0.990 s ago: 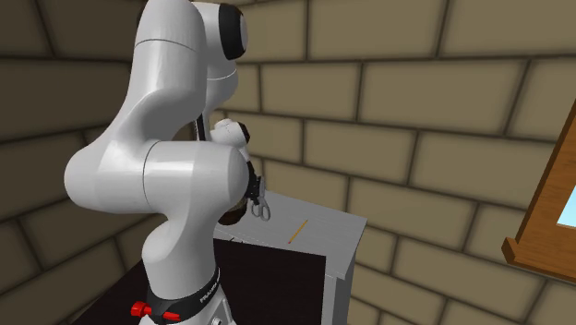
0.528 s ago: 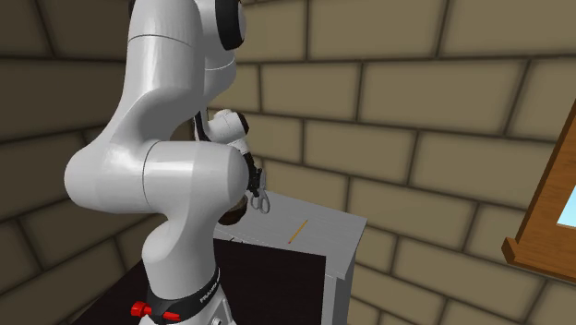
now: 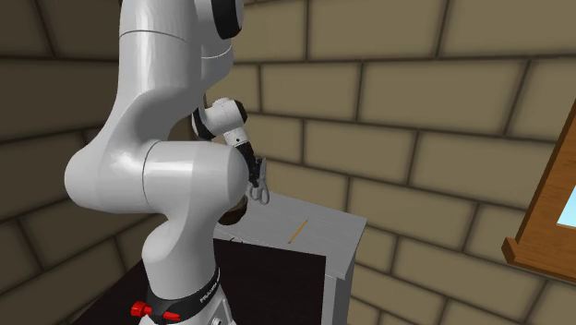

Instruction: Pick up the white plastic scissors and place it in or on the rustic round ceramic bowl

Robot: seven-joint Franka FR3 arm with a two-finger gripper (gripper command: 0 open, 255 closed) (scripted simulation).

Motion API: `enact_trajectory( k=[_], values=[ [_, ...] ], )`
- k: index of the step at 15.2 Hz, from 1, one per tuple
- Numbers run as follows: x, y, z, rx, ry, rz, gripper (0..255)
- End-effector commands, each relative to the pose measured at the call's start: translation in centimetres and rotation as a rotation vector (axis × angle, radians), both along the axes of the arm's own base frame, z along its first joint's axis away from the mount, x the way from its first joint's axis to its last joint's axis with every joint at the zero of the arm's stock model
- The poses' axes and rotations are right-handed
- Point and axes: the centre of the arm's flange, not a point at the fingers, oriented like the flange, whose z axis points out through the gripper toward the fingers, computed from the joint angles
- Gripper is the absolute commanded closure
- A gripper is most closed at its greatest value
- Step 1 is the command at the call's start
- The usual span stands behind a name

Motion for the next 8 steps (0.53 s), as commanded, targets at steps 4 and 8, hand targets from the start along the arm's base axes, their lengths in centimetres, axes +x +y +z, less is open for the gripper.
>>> enact_trajectory(
  k=[4, 8],
  values=[
    [1.5, 3.7, 0.6, 0.000, 0.000, 0.000, 255],
    [3.5, 8.6, 0.3, 0.000, 0.000, 0.000, 255]
  ],
)
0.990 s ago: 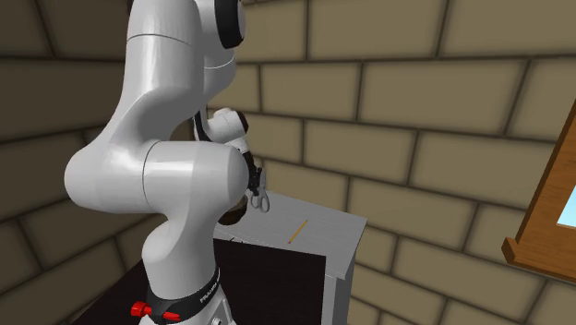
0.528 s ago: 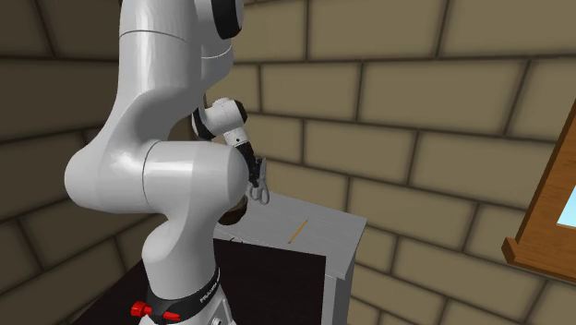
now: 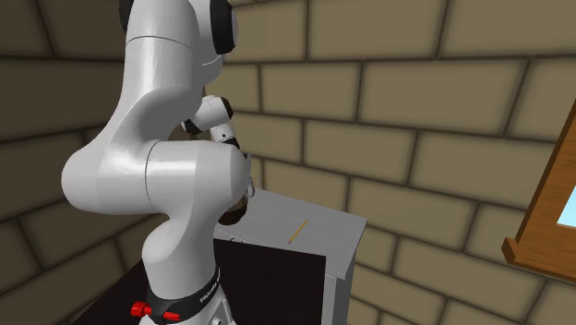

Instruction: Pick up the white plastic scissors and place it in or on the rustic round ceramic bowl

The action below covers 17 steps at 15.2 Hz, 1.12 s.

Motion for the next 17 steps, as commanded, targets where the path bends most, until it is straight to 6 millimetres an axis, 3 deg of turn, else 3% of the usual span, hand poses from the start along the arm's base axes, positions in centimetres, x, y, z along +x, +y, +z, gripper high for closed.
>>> enact_trajectory(
  k=[1, 9, 17],
  values=[
    [0.9, 2.5, -0.2, 0.000, 0.000, -0.001, 255],
    [4.9, 12.2, -0.7, 0.000, 0.000, -0.001, 255],
    [4.9, 12.2, -5.0, 0.000, 0.000, -0.001, 255]
  ],
)
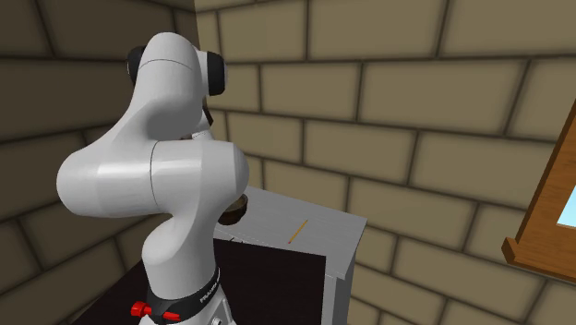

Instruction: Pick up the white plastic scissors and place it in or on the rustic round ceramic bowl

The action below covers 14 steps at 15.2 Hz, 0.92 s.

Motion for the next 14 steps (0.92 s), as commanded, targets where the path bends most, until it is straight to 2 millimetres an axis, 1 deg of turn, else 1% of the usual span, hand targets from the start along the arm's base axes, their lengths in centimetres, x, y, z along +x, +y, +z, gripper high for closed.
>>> enact_trajectory(
  k=[1, 3, 11, 12, 14],
  values=[
    [0.0, 0.0, -1.1, 0.000, -0.001, 0.000, 255],
    [0.0, 0.0, -2.2, 0.000, -0.001, 0.000, 255],
    [0.0, 0.0, -2.2, 0.000, -0.001, 0.000, 255],
    [0.0, 0.0, -2.2, 0.000, -0.001, 0.000, 0],
    [0.0, 0.0, -2.2, 0.000, -0.001, 0.000, 0]
  ],
)
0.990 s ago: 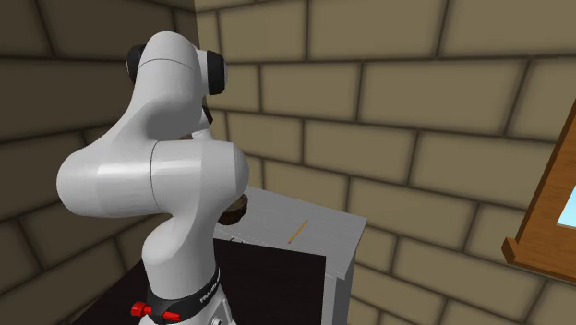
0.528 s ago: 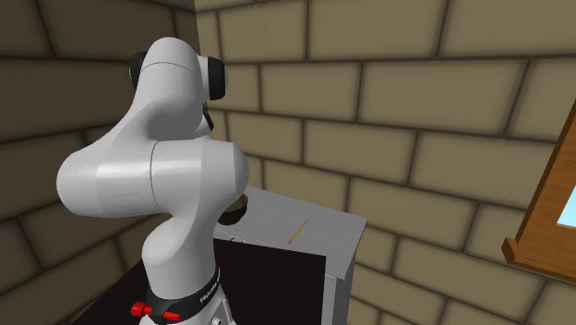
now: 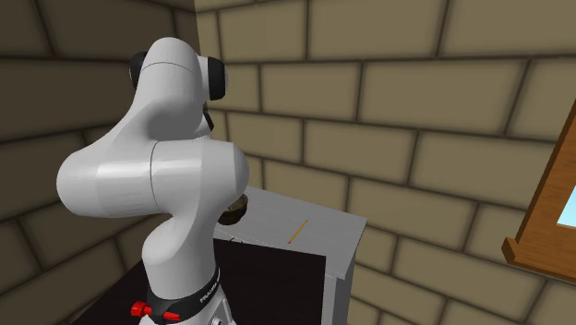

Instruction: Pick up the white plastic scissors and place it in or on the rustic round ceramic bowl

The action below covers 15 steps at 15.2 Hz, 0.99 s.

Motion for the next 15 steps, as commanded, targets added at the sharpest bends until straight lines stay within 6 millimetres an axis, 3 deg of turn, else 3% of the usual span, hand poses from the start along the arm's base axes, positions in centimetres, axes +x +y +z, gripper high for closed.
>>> enact_trajectory(
  k=[1, 3, 7, 15],
  values=[
    [0.0, 0.0, 0.0, 0.000, 0.000, 0.000, 0],
    [0.0, 0.0, 0.0, 0.000, 0.000, 0.000, 0],
    [0.8, 2.2, 4.4, 0.000, 0.000, 0.000, 0],
    [0.8, 2.2, 4.4, 0.000, 0.000, 0.000, 0]
  ],
)
